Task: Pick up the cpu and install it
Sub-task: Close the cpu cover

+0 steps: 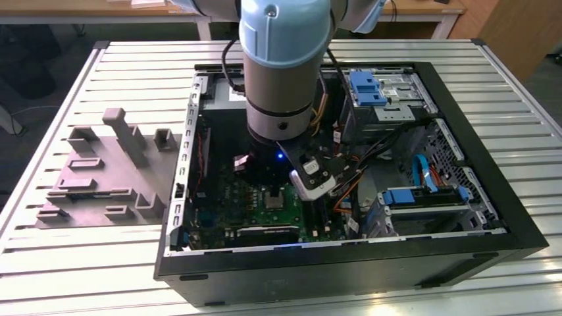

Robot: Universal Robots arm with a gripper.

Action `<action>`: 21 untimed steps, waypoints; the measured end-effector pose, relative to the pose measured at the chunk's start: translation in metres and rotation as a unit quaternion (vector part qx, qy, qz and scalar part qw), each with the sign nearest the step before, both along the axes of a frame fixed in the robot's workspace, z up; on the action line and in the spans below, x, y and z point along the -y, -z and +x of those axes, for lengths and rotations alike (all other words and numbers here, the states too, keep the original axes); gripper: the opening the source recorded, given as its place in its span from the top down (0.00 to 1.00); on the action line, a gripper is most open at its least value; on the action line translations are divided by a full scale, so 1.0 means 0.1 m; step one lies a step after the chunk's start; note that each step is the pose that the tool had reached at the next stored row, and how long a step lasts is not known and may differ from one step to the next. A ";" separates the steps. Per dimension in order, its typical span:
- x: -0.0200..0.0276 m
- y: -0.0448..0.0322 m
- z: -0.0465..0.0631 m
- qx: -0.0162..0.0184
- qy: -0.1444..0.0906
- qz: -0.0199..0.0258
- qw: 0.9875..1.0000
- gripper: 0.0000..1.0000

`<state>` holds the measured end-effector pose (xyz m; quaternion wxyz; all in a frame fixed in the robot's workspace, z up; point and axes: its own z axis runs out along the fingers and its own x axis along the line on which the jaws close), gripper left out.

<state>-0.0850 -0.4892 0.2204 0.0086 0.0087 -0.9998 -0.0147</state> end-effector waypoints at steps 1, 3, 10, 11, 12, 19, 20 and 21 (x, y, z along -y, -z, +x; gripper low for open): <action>0.000 -0.021 0.00 0.000 0.000 0.000 1.000 0.89; 0.000 -0.055 0.00 0.000 0.000 0.000 1.000 0.89; -0.001 -0.183 0.00 0.000 0.000 0.000 1.000 0.89; -0.002 -0.201 0.00 0.000 0.000 0.000 1.000 0.89; -0.002 -0.226 0.00 0.000 0.000 0.000 1.000 0.89; -0.002 -0.232 0.00 0.000 0.000 0.000 1.000 0.89; -0.002 -0.232 0.00 0.000 0.000 0.000 1.000 0.89; -0.002 -0.232 0.00 0.000 0.000 0.000 1.000 0.89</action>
